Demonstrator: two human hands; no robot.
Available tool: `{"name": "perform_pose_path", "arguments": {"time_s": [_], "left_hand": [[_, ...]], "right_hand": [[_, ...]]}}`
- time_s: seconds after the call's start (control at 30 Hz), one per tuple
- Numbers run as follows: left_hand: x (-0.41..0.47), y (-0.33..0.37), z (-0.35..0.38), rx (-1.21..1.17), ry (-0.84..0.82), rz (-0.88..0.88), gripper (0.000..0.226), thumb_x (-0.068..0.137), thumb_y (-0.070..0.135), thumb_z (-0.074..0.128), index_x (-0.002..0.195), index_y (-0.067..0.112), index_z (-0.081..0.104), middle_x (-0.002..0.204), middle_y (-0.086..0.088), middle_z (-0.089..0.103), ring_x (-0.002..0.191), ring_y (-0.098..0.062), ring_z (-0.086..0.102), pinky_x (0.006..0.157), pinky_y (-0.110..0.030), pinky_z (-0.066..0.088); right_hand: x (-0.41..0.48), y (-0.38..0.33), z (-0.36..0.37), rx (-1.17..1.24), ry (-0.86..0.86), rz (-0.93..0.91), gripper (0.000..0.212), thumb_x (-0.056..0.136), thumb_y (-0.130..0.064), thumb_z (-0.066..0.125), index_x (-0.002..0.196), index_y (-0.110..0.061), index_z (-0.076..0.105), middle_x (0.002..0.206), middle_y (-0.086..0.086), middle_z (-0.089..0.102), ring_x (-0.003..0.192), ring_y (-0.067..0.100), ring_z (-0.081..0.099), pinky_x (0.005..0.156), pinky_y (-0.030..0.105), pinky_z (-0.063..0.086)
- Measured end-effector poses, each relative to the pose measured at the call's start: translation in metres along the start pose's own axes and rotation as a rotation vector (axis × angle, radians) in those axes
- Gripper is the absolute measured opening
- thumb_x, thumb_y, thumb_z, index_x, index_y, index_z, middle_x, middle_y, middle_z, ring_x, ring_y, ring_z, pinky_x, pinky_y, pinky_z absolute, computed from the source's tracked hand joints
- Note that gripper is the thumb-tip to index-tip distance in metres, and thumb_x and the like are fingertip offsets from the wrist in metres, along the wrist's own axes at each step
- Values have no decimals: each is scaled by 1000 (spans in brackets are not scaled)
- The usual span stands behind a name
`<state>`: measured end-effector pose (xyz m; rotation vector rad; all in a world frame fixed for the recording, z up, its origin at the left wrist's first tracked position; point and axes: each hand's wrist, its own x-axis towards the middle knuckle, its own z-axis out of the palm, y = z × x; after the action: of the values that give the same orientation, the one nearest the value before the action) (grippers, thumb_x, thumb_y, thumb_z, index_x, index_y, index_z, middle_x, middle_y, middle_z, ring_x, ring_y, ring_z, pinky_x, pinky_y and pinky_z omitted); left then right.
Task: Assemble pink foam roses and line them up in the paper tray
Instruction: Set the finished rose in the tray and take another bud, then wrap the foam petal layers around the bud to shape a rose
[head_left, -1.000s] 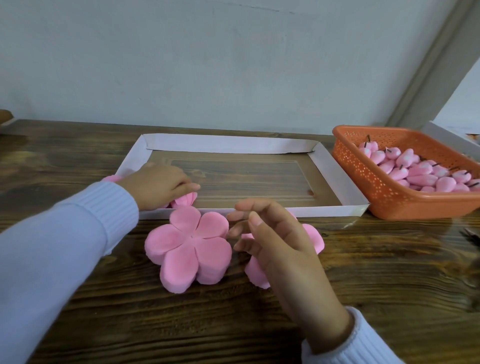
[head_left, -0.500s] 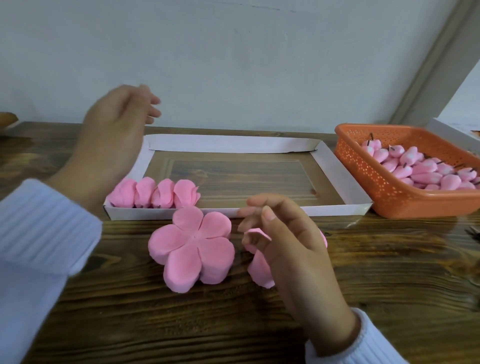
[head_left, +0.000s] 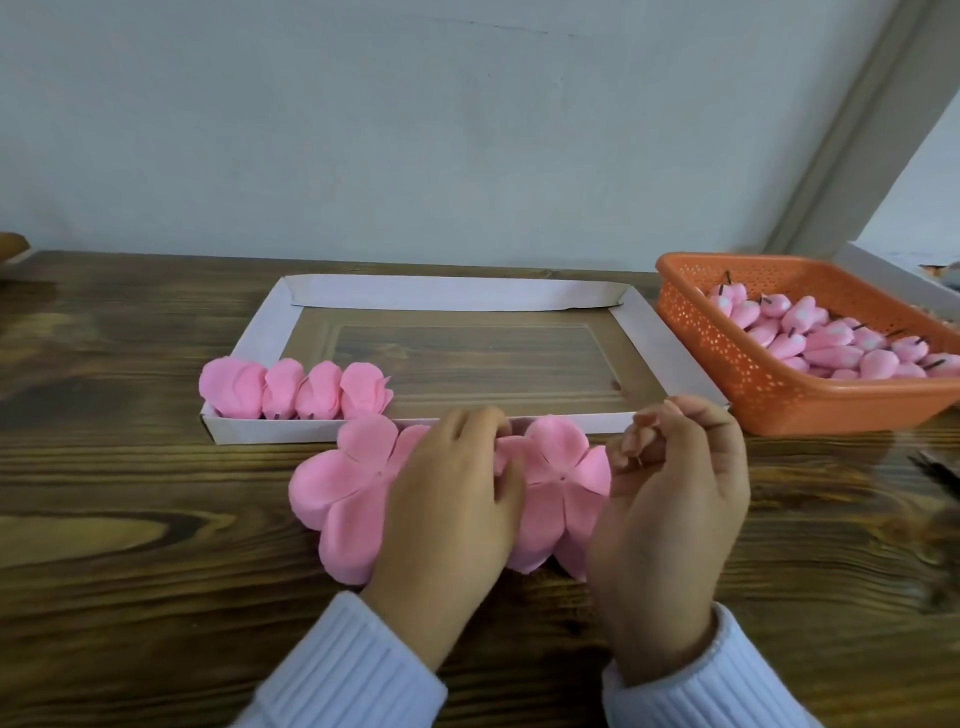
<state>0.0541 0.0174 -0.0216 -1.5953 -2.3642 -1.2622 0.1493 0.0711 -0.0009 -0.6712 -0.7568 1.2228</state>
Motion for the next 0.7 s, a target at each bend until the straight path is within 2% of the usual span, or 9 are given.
{"name": "perform_pose_path", "arguments": {"time_s": [0.07,0.13,0.27,0.33,0.43,0.53,0.63,0.7], "left_hand": [[-2,-4,5,96,-18,49,10,86,25,59,94,20,62,88,7,59,79,-16,56,63,-29,44],[-2,-6,8,142,-9,57,13,83,27,58,91,18,64,86,2,60,77,-19,55,61,-32,43],[-1,-8,8,133,-4,48,12,85,24,57,91,18,66,87,3,63,78,-17,56,65,-31,45],[0,-8,7,119,-12,40,15,88,25,52,95,20,65,88,6,62,77,-13,54,66,-28,45],[1,-5,6,127,-23,49,22,88,28,44,97,22,63,88,8,61,78,-12,53,67,-27,45],[1,-3,3,149,-25,53,14,89,26,53,99,22,63,89,8,63,79,-14,55,67,-30,47],[1,0,2,212,-45,81,11,85,18,66,97,19,67,90,3,67,79,-19,61,63,-35,52],[1,0,3,268,-60,106,20,76,10,77,94,16,70,88,0,69,76,-22,64,60,-38,55]], "right_hand": [[2,-1,-1,-16,16,-10,28,91,7,45,81,-17,55,59,-7,54,52,5,47,50,17,41],[4,-4,-1,-19,29,-6,29,90,9,45,81,-17,55,59,-6,54,51,6,46,49,17,40],[25,-24,-2,-21,-61,-50,27,85,8,48,79,-18,53,61,-4,54,52,7,46,51,19,38],[50,-39,-4,-124,-127,-103,25,85,3,50,79,-21,54,65,-8,57,58,6,51,57,19,41],[102,-54,-10,-432,-143,-159,18,82,-10,52,84,-27,58,85,-6,64,76,7,59,66,21,48],[161,-58,-23,-830,-131,-197,17,82,-17,54,95,-25,60,98,4,65,89,20,61,74,33,49],[217,-60,-37,-1273,-211,-169,19,88,-20,55,106,-19,60,91,6,63,79,24,59,68,28,42],[244,-60,-44,-1619,-289,-77,24,93,-23,54,111,-9,61,94,15,65,74,28,58,66,29,42]]}}
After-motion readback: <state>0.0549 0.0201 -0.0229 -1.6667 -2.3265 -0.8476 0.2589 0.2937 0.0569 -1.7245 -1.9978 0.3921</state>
